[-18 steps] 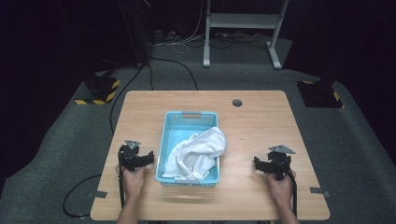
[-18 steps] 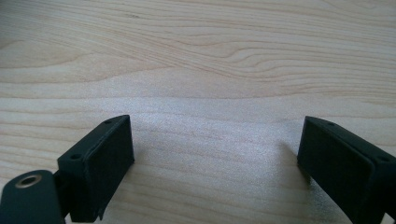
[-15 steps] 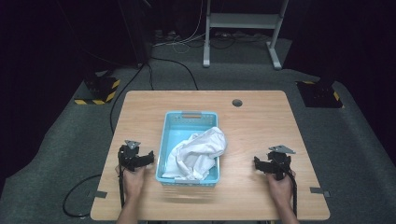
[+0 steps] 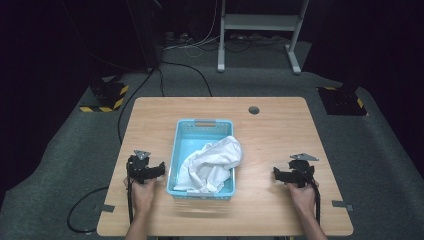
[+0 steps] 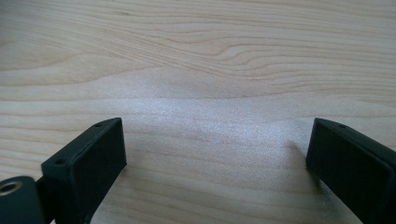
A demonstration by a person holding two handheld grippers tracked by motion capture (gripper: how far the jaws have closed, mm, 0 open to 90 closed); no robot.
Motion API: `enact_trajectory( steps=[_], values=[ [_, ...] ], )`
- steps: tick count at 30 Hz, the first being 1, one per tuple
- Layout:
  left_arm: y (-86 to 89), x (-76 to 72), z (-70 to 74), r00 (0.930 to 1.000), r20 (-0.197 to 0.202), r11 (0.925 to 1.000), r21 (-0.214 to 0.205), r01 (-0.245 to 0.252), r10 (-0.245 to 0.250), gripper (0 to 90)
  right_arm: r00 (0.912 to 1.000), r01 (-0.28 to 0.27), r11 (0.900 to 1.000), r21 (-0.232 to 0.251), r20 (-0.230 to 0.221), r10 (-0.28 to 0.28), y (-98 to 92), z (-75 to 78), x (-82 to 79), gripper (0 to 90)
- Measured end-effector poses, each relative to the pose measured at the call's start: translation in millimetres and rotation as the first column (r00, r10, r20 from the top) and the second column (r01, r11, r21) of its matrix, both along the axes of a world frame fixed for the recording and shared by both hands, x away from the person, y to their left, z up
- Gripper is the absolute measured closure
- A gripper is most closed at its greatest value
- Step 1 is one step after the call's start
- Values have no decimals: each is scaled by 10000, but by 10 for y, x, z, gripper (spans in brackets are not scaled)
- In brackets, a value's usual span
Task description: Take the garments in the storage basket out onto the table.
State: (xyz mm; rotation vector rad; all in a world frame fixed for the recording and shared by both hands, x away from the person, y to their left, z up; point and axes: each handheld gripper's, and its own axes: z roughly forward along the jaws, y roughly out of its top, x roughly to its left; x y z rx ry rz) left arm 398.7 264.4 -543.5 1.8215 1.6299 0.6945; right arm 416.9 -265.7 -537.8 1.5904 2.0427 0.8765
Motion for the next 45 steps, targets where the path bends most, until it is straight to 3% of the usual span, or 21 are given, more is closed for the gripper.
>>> enact_trajectory(
  steps=[14, 32, 38, 45],
  values=[
    [-6, -4, 0, 10000, 5, 10000, 9, 99, -99, 105, 9961, -716, 9943, 796, 572, 671, 83, 285, -93, 47],
    [-6, -4, 0, 10000, 10, 10000, 7, 98, -98, 105, 9784, -1895, 9736, 1273, 1081, 1763, 421, 522, -118, 45],
    [-6, -4, -1, 10000, 9, 10000, 5, 97, -97, 105, 9682, -2314, 9604, 1552, 1335, 2117, 513, 581, -129, 46],
    [-6, -3, -1, 10000, 7, 10000, 9, 99, -99, 105, 9483, -3002, 9361, 1835, 1629, 2722, 712, 673, -111, 44]
  ],
)
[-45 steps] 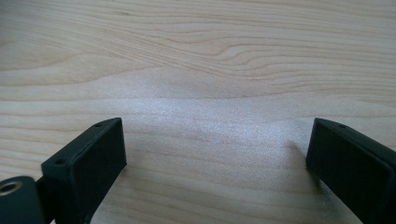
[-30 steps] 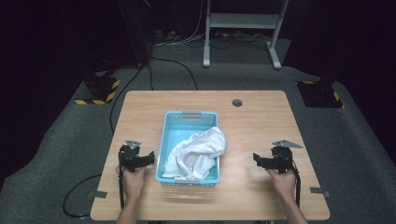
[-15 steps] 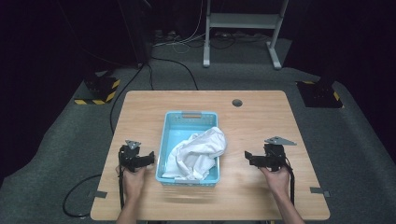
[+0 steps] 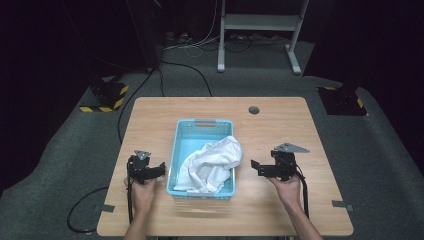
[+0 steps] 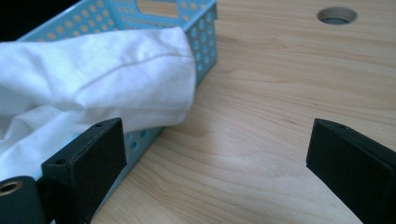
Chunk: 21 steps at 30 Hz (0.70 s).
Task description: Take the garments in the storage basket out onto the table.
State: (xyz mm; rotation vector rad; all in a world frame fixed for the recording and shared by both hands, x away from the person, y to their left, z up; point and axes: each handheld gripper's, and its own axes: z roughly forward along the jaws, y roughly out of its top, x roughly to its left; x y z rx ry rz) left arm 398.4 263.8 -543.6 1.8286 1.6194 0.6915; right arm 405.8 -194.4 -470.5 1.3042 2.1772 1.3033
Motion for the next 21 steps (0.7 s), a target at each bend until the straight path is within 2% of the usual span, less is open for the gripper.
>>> enact_trajectory(
  steps=[2, 15, 21],
  values=[
    [0, 0, 0, 10000, 1, 10000, -3, -1, 1, 105, 9997, -228, 9997, 83, 36, 228, 74, 35, 5, 43],
    [1, 0, 0, 10000, 2, 10000, 14, 12, -12, 105, 9955, -887, 9958, 237, 342, 879, 312, 135, 18, 42],
    [1, 0, 0, 10000, 2, 10000, 12, 11, -11, 105, 9912, -1221, 9924, 146, 536, 1212, 434, 168, 9, 38]
  ],
)
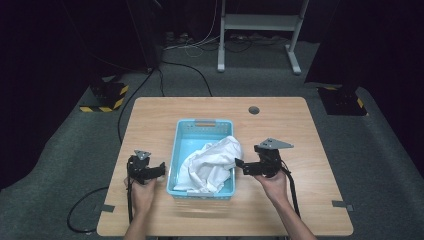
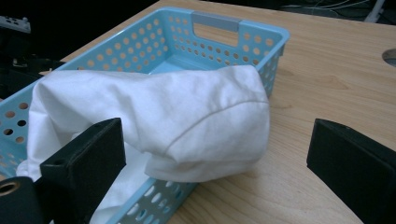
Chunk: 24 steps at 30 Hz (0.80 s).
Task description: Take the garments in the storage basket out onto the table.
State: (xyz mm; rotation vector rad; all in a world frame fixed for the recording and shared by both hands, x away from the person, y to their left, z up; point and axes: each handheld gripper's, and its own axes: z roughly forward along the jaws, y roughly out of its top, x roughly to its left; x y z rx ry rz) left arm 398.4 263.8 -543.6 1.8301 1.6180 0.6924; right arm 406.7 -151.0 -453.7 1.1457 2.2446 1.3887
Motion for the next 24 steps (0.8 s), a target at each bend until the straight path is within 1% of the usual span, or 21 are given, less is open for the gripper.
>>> enact_trajectory(
  steps=[7, 8, 12, 15, 20, 21, 24],
  values=[
    [0, 0, 0, 10000, 2, 10000, 1, 0, 0, 105, 9995, -286, 9996, -37, 99, 287, 120, 42, 19, 34],
    [0, 0, 0, 10000, 2, 10000, 0, 0, 0, 105, 9993, -359, 9994, 17, 137, 359, 157, 44, 21, 33],
    [0, 0, 0, 10000, 2, 10000, 1, 2, -2, 105, 9986, -518, 9987, 29, 140, 518, 210, 27, 28, 31],
    [0, 0, 0, 10000, 2, 10000, 2, 2, -2, 105, 9979, -647, 9979, 5, 56, 647, 261, 3, 34, 30],
    [0, 0, 0, 10000, 2, 10000, 0, 1, -1, 104, 9971, -760, 9970, -125, 63, 761, 343, -15, 37, 30],
    [0, 0, 0, 10000, 3, 10000, 1, 0, 0, 105, 9971, -754, 9968, -254, 87, 756, 376, -26, 48, 31],
    [0, 0, 0, 10000, 1, 10000, 1, 1, -1, 105, 9973, -728, 9966, -381, 81, 732, 410, -42, 64, 32]
  ],
)
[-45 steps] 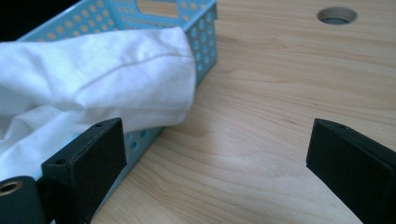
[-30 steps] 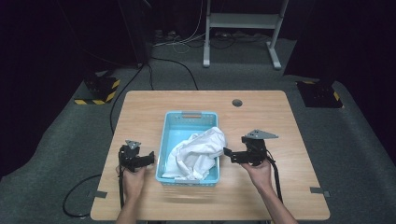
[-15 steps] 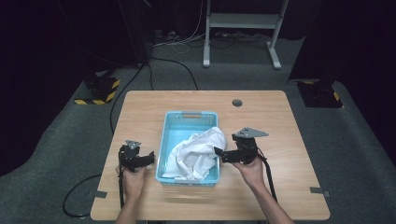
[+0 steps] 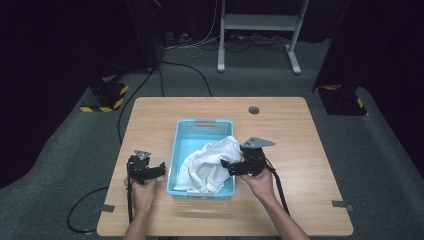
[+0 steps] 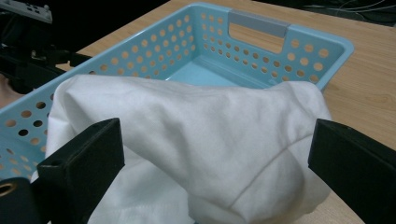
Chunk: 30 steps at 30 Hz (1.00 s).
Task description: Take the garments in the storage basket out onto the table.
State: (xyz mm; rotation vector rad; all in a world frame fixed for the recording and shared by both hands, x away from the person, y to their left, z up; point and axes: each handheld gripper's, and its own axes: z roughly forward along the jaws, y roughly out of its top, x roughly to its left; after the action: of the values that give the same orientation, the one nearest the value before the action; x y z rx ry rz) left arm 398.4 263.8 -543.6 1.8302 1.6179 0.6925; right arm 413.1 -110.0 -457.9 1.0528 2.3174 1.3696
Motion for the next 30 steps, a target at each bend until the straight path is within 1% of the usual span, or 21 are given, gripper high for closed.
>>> enact_trajectory(
  steps=[2, 4, 5, 6, 9, 10, 11, 15, 17, 18, 20, 22, 23, 24, 27, 28, 29, 30],
  values=[
    [0, 0, 0, 10000, 0, 10000, 0, -1, 1, 105, 10000, 30, 9999, -150, 37, -30, 40, -18, 15, 34],
    [0, 0, 0, 10000, 2, 10000, 0, -1, 1, 105, 10000, -36, 9985, -554, 55, 39, 121, -39, 36, 34],
    [0, 0, 0, 10000, 2, 10000, 0, -1, 1, 105, 10000, -73, 9979, -650, 61, 77, 149, -42, 43, 34],
    [0, 0, 0, 10000, 0, 10000, 1, -1, 1, 105, 10000, -73, 9979, -650, 61, 77, 149, -42, 43, 34],
    [0, 0, 0, 10000, 0, 10000, 2, 1, -1, 105, 9999, -85, 9956, -933, 131, 98, 246, -53, 80, 41],
    [0, 0, 0, 10000, -2, 10000, 4, 2, -2, 105, 9999, -85, 9956, -933, 131, 98, 246, -53, 80, 41],
    [0, 0, 0, 10000, 0, 10000, 2, 1, -1, 104, 10000, -78, 9952, -972, 21, 81, 279, -69, 107, 45],
    [0, 0, 0, 10000, 1, 10000, -2, 0, 0, 105, 9999, -65, 9943, -1067, -114, 53, 319, -95, 147, 64],
    [0, 0, 0, 10000, -2, 10000, 0, 0, 0, 104, 10000, -85, 9944, -1050, -48, 80, 332, -97, 160, 129],
    [0, 0, 0, 10000, -2, 10000, 0, 0, 0, 105, 10000, -85, 9944, -1050, -48, 80, 332, -97, 160, 129],
    [0, 0, 0, 10000, -1, 10000, -1, -1, 1, 105, 9999, -141, 9939, -1096, -38, 137, 335, -107, 166, 200],
    [0, 0, 0, 10000, 1, 10000, -1, -1, 1, 105, 9999, -106, 9922, -1243, 59, 114, 344, -117, 162, 294],
    [0, 0, 0, 10000, -1, 10000, 0, 2, -2, 105, 9998, -122, 9916, -1288, 127, 139, 349, -119, 157, 382],
    [0, 0, 0, 10000, -1, 10000, 0, 2, -2, 105, 9998, -122, 9916, -1288, 127, 139, 349, -119, 157, 382],
    [0, 0, 0, 10000, 0, 10000, -2, 0, 0, 105, 9999, -114, 9925, -1221, 100, 127, 361, -118, 153, 503],
    [0, 0, 0, 10000, 1, 10000, -2, 0, 0, 105, 9999, -136, 9924, -1226, 71, 145, 361, -120, 155, 527],
    [0, 0, 0, 10000, 1, 10000, -2, 0, 0, 105, 9999, -136, 9924, -1226, 71, 145, 361, -120, 155, 527],
    [0, 0, 0, 10000, 0, 10000, -1, 1, -1, 105, 9999, -161, 9924, -1221, 40, 167, 360, -122, 157, 555]
  ],
)
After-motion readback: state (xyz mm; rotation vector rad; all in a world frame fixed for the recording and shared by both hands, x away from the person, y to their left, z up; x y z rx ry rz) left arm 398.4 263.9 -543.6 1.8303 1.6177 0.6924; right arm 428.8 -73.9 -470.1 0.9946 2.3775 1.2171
